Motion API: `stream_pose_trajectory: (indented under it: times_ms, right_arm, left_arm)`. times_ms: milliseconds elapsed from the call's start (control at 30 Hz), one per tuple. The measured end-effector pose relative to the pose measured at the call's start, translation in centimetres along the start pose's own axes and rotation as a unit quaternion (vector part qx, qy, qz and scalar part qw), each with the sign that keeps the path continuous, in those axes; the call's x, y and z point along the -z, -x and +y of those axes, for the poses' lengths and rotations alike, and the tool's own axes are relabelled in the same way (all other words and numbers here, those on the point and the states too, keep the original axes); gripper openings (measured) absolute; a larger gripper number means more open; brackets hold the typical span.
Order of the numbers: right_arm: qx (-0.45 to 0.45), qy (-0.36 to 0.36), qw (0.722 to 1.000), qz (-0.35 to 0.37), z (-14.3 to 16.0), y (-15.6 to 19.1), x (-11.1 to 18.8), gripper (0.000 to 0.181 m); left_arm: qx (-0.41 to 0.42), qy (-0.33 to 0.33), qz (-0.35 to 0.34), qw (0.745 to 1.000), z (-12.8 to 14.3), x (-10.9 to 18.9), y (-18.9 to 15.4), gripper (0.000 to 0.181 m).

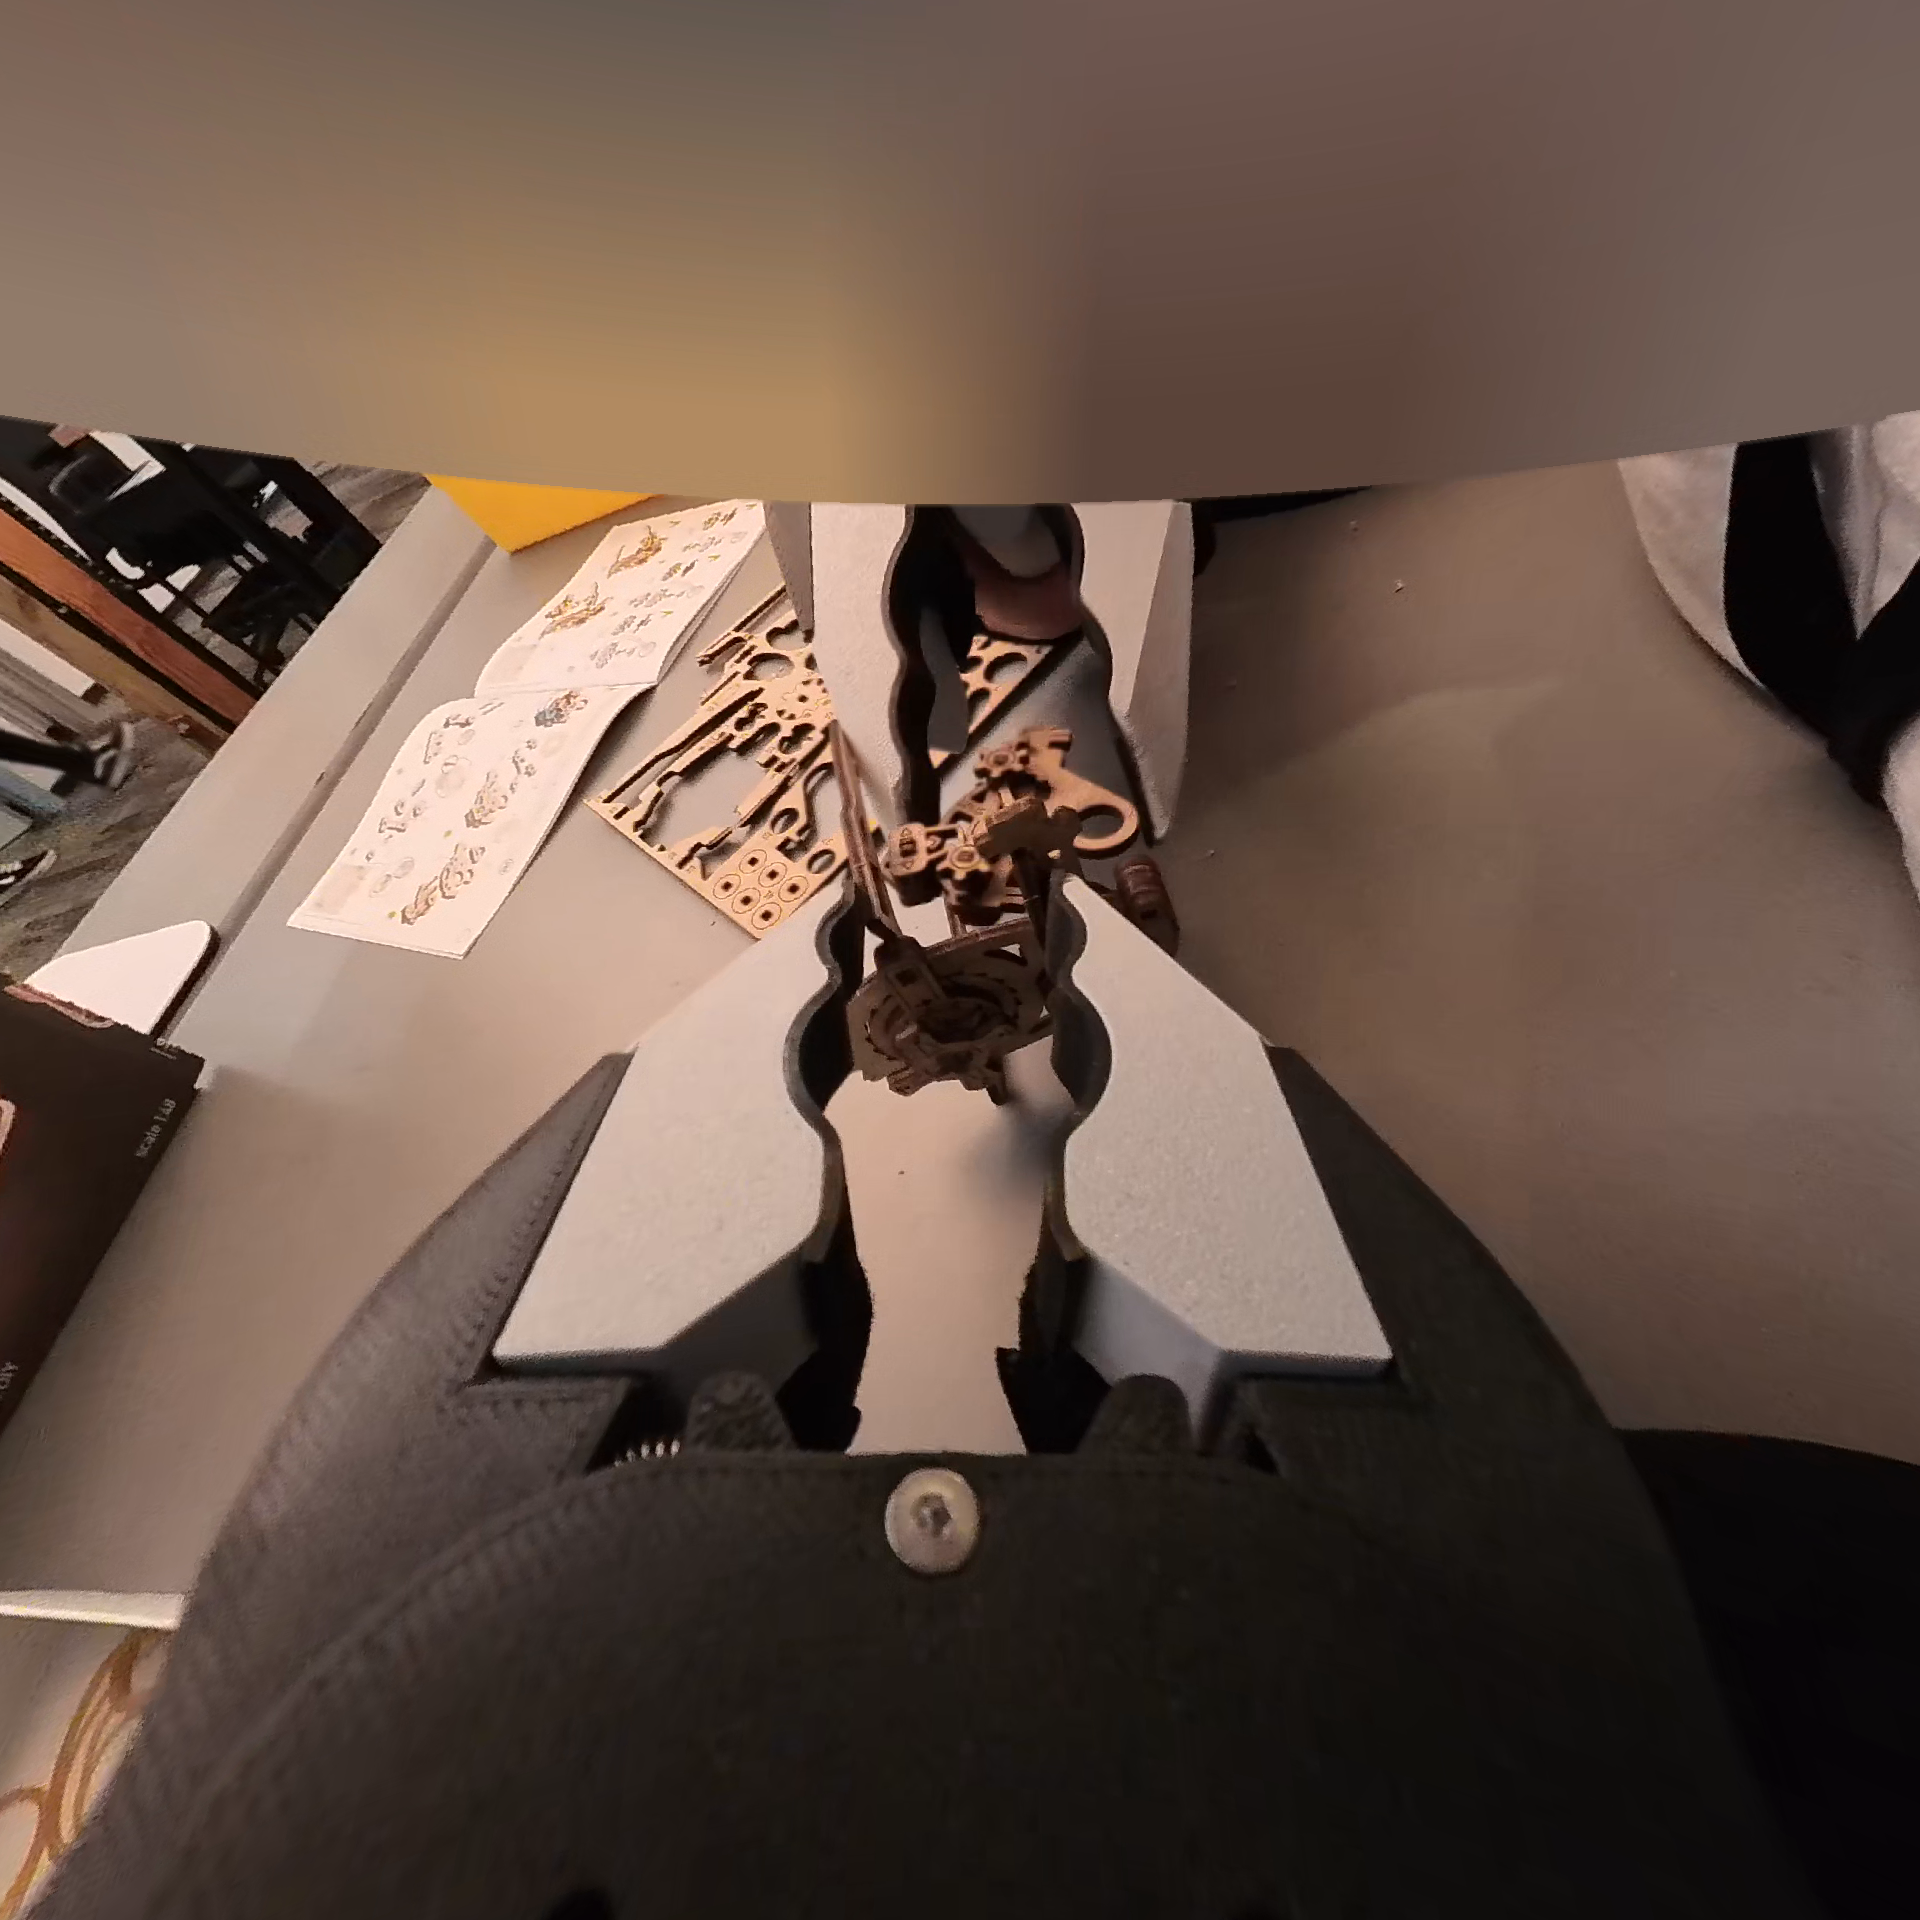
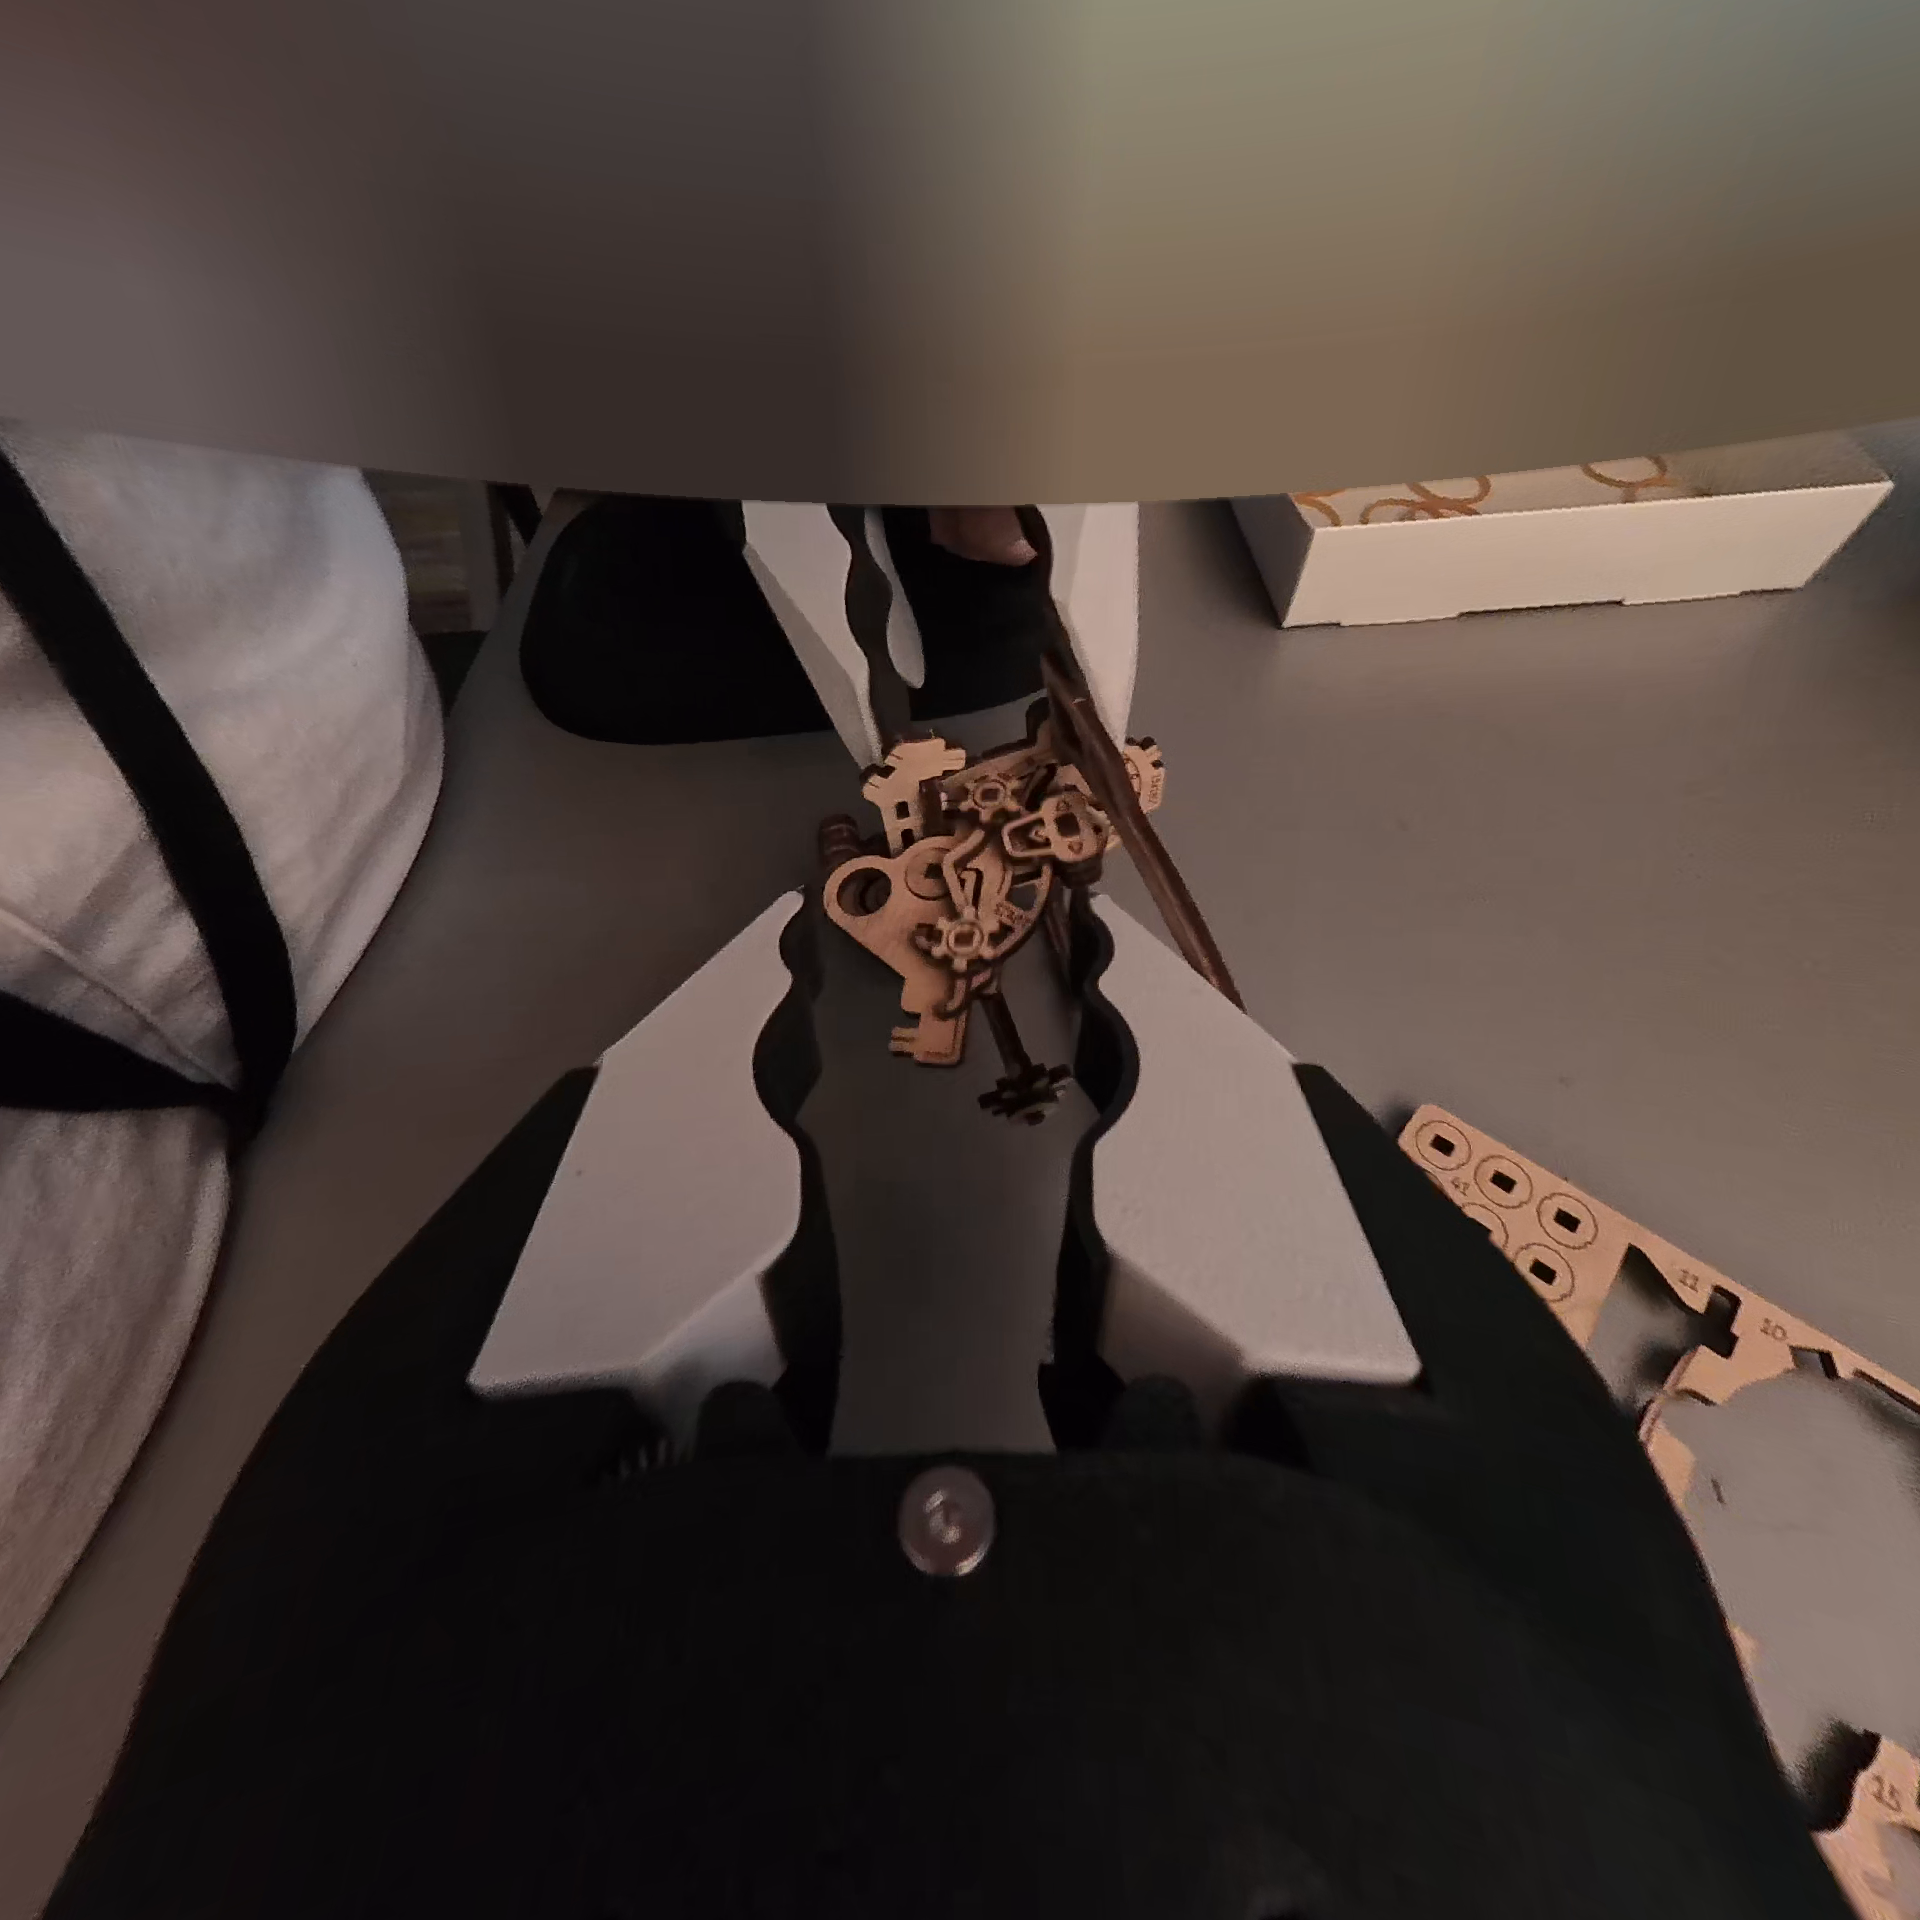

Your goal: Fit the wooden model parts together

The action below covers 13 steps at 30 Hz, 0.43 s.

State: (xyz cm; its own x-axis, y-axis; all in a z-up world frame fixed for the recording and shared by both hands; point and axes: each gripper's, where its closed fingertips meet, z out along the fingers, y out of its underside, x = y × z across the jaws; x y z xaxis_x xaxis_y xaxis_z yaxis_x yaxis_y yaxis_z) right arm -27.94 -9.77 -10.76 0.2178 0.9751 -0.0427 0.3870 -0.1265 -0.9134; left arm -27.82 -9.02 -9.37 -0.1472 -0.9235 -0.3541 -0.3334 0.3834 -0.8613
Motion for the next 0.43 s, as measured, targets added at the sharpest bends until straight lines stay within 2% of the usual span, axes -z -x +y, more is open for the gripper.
stream_pose_trajectory:
  times_ms: [233, 300, 367, 433]
  right_arm:
    - [-0.01, 0.01, 0.998, 0.067, 0.04, -0.76, 0.32, 0.044]
    - [-0.01, 0.021, 0.998, 0.063, 0.6, -0.29, 0.11, 0.039]
    - [-0.001, 0.021, 0.997, 0.078, 0.73, -0.42, 0.2, 0.025]
    - [0.002, 0.019, 0.997, 0.071, 0.53, -0.18, 0.37, 0.022]
  left_arm:
    - [-0.002, 0.003, -0.012, 1.0, 0.04, -0.05, 0.22, 0.033]
    - [-0.007, 0.002, -0.012, 1.0, 0.0, -0.03, 0.14, 0.033]
    - [-0.025, -0.003, -0.013, 1.0, -0.15, 0.05, -0.12, 0.033]
    - [-0.061, -0.01, -0.021, 0.998, -0.33, 0.13, -0.47, 0.033]
